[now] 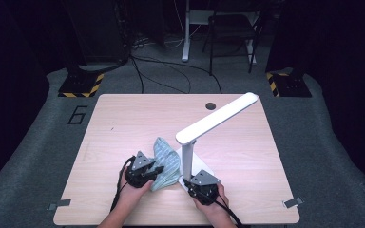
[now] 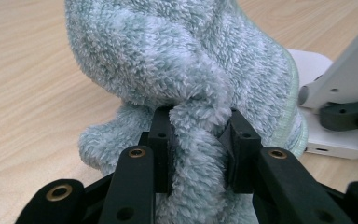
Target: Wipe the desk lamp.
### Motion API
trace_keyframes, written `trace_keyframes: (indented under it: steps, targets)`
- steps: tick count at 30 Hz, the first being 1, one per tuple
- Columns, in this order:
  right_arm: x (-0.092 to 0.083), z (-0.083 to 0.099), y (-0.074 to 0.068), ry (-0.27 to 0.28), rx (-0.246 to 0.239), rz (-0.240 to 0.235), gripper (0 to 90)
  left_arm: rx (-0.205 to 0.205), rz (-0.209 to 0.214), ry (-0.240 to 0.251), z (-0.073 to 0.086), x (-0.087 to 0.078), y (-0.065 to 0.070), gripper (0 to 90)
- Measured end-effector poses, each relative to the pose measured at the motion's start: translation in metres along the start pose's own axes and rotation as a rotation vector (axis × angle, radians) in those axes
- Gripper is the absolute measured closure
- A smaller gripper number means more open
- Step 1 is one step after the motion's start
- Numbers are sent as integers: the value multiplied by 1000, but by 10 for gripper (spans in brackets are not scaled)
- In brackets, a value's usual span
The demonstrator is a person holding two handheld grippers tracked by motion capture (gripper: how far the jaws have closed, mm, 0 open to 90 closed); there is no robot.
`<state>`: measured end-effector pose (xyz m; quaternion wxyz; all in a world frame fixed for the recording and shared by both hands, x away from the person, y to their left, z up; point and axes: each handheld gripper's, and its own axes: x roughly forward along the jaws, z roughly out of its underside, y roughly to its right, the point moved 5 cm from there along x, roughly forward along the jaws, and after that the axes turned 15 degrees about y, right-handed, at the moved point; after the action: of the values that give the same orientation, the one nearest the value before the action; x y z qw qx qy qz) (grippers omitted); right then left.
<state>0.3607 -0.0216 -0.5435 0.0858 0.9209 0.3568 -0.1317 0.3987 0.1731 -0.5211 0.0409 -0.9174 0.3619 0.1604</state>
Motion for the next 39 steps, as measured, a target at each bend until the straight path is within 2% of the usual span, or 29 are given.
trace_keyframes:
  steps: [2, 5, 7, 17, 26, 27, 31, 35, 39]
  targets:
    - [-1, 0, 2, 0, -15, -2, 716, -7, 12, 21, -5, -5, 1, 682]
    - [-2, 1, 2, -1, -3, 2, 717, -7, 13, 36, -9, -10, 1, 682]
    - [-1, 1, 3, 1, -3, 3, 717, -26, 12, 57, -14, -16, -1, 681]
    - [-1, 1, 3, 1, -1, 0, 716, -51, -11, 99, -26, -36, -14, 677]
    - [1, 1, 4, 8, 5, 1, 713, -102, -36, 144, -36, -58, -29, 677]
    - [1, 1, 4, 9, 0, 2, 713, -100, -44, 139, -35, -61, -33, 677]
    - [2, 0, 4, 11, 4, 5, 711, -136, -107, 144, -30, -70, -49, 676]
    - [3, 0, 4, 12, 8, 7, 710, -128, -169, 127, -22, -76, -66, 675]
    - [4, 0, 5, 12, -5, -2, 709, -141, -227, 101, -10, -78, -81, 675]
